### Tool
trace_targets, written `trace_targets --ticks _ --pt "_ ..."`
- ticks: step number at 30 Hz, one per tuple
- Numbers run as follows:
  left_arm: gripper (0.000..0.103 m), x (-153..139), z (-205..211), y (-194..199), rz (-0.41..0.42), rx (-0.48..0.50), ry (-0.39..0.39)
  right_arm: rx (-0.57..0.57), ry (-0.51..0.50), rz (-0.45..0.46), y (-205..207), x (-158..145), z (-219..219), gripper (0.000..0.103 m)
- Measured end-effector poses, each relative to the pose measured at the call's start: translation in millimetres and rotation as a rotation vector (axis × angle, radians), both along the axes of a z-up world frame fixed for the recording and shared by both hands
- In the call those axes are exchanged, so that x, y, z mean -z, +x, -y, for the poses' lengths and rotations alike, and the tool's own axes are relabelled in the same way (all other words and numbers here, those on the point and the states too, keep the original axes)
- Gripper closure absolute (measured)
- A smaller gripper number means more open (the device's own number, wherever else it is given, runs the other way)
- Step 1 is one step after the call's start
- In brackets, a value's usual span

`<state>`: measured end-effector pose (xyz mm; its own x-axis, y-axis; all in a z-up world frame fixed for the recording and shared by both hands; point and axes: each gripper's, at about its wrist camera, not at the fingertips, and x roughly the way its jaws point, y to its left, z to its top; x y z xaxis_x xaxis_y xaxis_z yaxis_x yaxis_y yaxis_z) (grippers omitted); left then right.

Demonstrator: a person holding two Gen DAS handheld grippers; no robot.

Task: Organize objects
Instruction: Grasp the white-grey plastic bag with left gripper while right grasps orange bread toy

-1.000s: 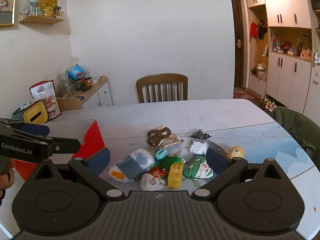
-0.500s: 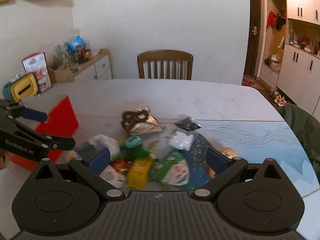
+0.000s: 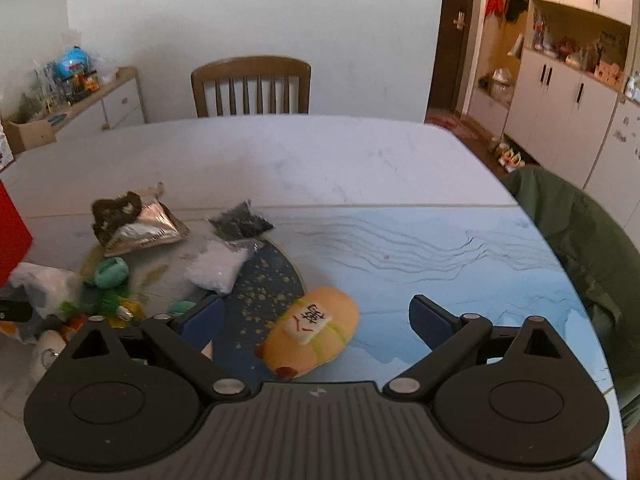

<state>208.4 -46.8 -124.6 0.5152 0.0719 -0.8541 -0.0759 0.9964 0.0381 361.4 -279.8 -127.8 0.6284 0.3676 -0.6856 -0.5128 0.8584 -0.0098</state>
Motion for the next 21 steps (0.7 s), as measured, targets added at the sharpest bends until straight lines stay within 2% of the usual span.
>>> trace_targets --ticks 1,3,10,14,16,21 --pt "0.010 3.7 4.8 3.5 -0.011 -0.001 -0.033 -0.002 0.003 -0.012 3.8 3.4 -1.3 0.006" --pt "0.013 8.4 6.0 7.7 -0.021 0.002 -0.039 -0.002 0.006 -0.026 10.0 9.8 -4.6 0.007" --pt "0.024 18.1 5.0 16.3 -0.048 0.018 -0.016 0.018 0.019 -0.112 28.7 27.2 -5.8 0.018" --pt "0.040 19.7 5.6 17.8 -0.060 0.021 -0.012 0.035 0.052 -0.191 35.5 34.2 -2.5 0.029" --pt "0.042 18.3 5.1 18.9 -0.056 0.019 -0.014 0.042 0.063 -0.214 37.4 36.8 -0.8 0.039" --pt "0.061 13.8 6.1 18.2 -0.040 0.022 -0.026 0.031 0.084 -0.230 38.1 35.7 2.0 0.044"
